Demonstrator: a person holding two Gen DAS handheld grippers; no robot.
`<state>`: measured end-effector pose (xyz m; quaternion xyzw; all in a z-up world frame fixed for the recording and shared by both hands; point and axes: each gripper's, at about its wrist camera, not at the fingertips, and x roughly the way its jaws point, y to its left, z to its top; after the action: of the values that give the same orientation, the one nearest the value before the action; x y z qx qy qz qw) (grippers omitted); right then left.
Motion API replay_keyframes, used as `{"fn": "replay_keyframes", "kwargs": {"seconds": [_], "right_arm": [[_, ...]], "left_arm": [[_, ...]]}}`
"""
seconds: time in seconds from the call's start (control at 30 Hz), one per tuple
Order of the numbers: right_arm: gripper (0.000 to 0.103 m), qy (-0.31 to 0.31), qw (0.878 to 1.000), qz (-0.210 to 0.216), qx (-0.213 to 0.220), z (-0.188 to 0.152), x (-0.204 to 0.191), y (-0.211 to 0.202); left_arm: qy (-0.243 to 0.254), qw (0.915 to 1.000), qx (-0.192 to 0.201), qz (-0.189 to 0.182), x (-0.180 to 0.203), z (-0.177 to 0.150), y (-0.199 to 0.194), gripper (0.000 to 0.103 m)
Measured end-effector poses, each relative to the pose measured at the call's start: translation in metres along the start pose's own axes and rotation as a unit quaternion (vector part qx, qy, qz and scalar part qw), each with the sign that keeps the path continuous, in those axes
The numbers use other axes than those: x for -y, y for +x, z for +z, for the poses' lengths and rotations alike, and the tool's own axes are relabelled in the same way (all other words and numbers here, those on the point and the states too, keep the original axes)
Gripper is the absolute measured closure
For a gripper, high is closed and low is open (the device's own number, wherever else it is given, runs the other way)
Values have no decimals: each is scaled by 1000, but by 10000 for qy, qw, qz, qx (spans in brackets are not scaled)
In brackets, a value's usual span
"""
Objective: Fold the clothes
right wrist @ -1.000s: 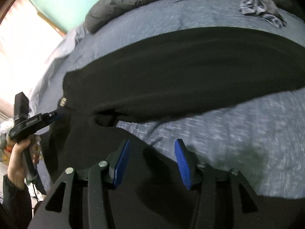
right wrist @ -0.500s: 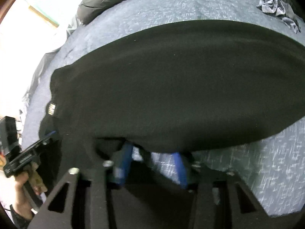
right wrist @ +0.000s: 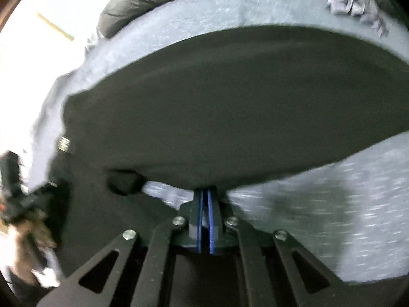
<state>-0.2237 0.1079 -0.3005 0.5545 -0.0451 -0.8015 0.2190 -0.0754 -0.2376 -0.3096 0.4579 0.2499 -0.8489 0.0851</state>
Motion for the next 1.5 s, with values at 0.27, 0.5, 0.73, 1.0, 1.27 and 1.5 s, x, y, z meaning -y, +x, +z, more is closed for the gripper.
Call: {"fn": "replay_keyframes", "kwargs": {"seconds": [0.27,0.5,0.73,1.0,1.27,1.5], "right_arm": [[73,-78,9986,429,287,7,-12,-21],[61,-294,9986,396,193,15,-30,-2],[98,-245,9997,-42,7,27,-21,25],[102,-144,9997,-152,154,13,9,2],[99,188,9982,-429,387,-14,80,-63],[69,752,9908,-1007,496,-52,172,-130]], "left_arm": [[-37,10000,19,-10,5,2,6,54],[-63,10000,24,-51,-2,-3,2,54],[-70,9999,-4,-107,-6,-4,1,54],[-80,9999,-24,-118,-5,-3,2,54],[-46,10000,-15,-41,-2,-5,0,52],[19,10000,-43,0,2,-4,2,48]]}}
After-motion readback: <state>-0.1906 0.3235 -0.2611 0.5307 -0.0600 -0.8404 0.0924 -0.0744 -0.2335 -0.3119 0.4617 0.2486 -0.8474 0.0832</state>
